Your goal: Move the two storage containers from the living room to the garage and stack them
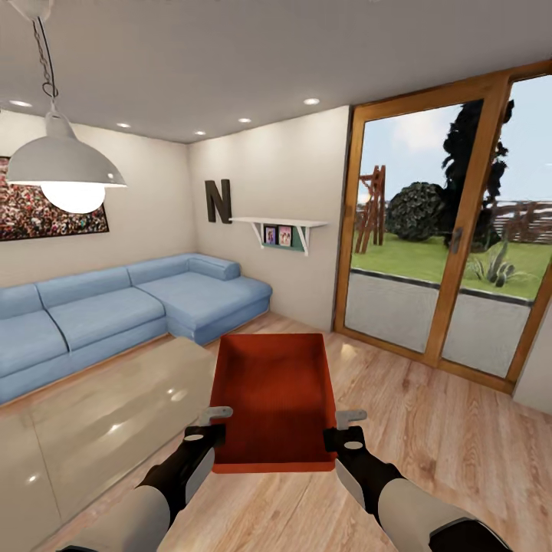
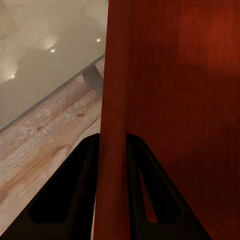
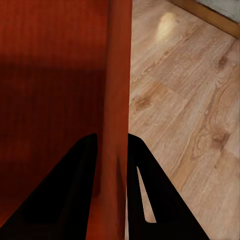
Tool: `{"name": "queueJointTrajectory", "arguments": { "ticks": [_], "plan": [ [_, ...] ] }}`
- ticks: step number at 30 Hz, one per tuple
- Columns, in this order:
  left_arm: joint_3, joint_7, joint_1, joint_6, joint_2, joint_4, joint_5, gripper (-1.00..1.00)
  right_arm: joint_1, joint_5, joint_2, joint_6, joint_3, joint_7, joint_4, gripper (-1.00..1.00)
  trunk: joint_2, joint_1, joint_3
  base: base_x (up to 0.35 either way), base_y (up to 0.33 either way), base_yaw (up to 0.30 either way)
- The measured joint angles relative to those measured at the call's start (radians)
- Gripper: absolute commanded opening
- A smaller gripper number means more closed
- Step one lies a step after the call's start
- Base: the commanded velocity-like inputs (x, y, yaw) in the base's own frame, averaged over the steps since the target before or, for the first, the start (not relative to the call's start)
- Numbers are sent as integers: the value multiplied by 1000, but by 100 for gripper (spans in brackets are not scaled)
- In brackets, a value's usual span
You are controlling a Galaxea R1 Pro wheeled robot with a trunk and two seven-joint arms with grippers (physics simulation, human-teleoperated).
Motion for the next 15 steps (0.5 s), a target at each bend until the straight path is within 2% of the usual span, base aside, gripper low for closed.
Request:
{"name": "queueJointTrajectory", "arguments": {
  "ticks": [15],
  "plan": [
    [-1, 0, 0, 0, 0, 0, 0, -100, 0, 0, 0, 0, 0, 0, 0, -100, 0, 0, 24, 0, 0, 0]
  ]
}}
